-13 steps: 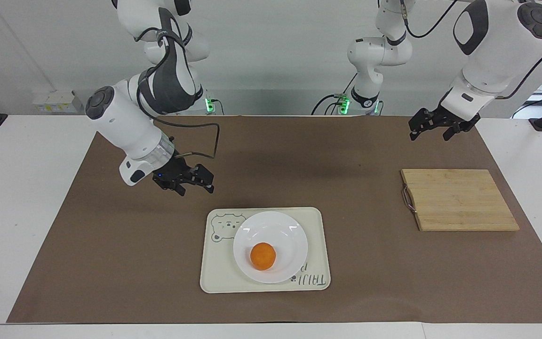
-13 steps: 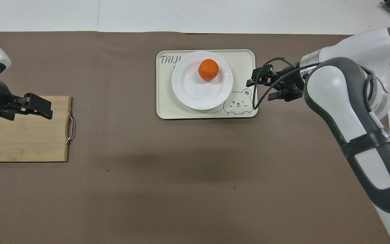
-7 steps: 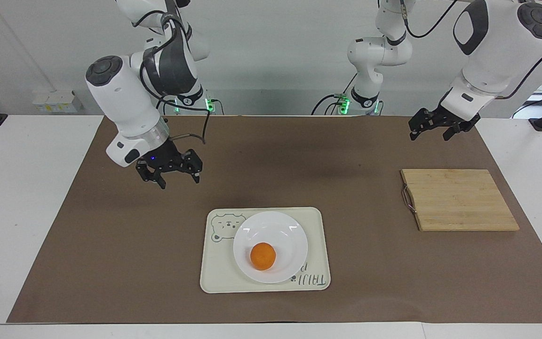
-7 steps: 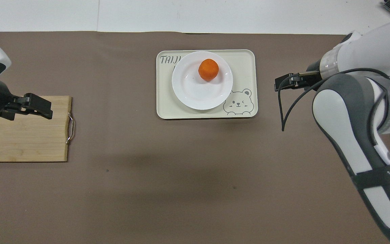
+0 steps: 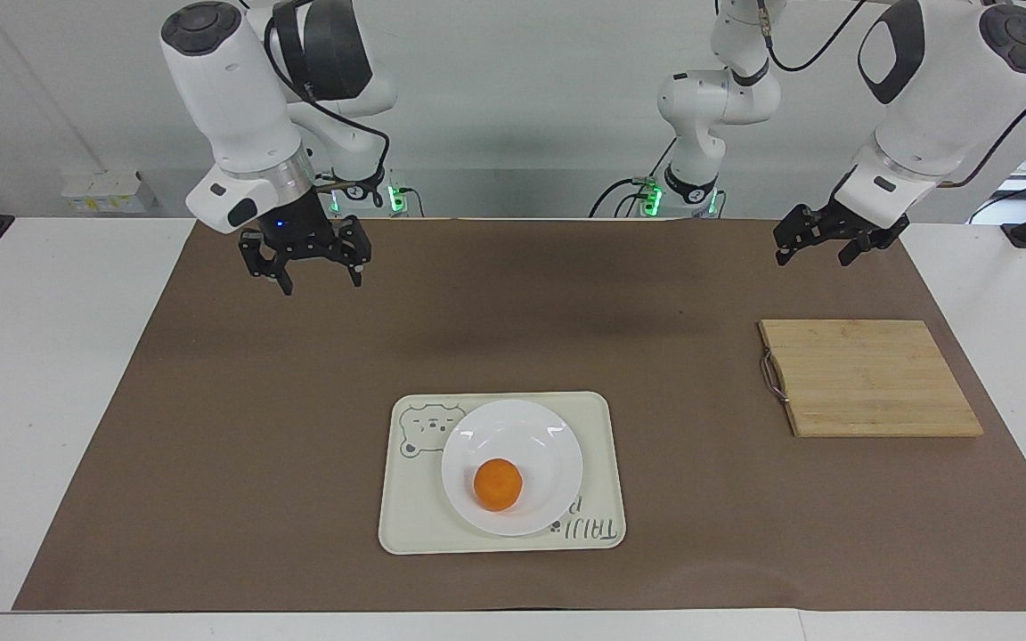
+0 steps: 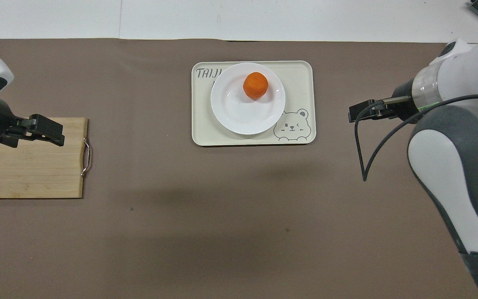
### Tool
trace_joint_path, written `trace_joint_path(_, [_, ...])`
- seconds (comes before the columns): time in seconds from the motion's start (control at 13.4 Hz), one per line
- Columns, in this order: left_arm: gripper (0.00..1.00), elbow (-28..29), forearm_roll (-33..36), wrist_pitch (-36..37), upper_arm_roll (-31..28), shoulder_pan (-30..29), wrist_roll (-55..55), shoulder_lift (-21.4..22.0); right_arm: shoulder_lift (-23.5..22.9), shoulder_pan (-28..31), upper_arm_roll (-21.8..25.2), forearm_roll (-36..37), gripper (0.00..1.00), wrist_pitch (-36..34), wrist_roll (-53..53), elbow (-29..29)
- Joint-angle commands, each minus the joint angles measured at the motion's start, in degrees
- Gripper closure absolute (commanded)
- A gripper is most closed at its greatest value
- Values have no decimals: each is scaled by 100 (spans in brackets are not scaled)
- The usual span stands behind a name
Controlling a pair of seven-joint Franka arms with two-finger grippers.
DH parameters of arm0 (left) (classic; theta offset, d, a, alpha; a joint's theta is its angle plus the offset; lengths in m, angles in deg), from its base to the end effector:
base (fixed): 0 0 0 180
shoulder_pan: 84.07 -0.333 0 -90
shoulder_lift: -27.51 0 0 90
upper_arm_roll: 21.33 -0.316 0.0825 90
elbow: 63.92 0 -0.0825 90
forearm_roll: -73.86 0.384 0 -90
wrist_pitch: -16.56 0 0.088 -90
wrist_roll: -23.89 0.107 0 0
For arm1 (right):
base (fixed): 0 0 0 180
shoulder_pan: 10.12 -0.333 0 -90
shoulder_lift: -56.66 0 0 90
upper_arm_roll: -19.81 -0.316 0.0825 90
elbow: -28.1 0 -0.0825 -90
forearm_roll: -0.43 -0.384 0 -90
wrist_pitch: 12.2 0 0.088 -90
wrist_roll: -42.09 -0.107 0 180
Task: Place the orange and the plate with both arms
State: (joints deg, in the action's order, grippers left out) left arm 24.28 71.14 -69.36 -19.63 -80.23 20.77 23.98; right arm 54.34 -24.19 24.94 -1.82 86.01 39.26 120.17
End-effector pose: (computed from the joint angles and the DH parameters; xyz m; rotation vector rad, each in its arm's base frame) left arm 0.5617 -0.0594 0.5990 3.0951 -0.0669 -0.1624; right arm 0.5715 0.0946 0.5975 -3.0939 -0.1587 -0.0974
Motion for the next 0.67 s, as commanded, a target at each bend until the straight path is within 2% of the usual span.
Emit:
trace_joint_path(0.0, [0, 83, 61, 40, 41, -58, 22, 98, 372, 1, -30, 181, 0, -354, 106, 84])
trace_joint_path(0.15, [0, 83, 61, 40, 41, -58, 22, 98, 381, 1, -39, 181, 0, -654, 204, -136])
trace_joint_path(0.37, [0, 83, 61, 40, 41, -58, 22, 98, 425, 10, -12, 58, 0, -628, 538, -57])
trace_joint_path(0.6, [0, 83, 61, 40, 41, -58, 22, 98, 399, 385, 67, 58, 0, -637, 538, -57])
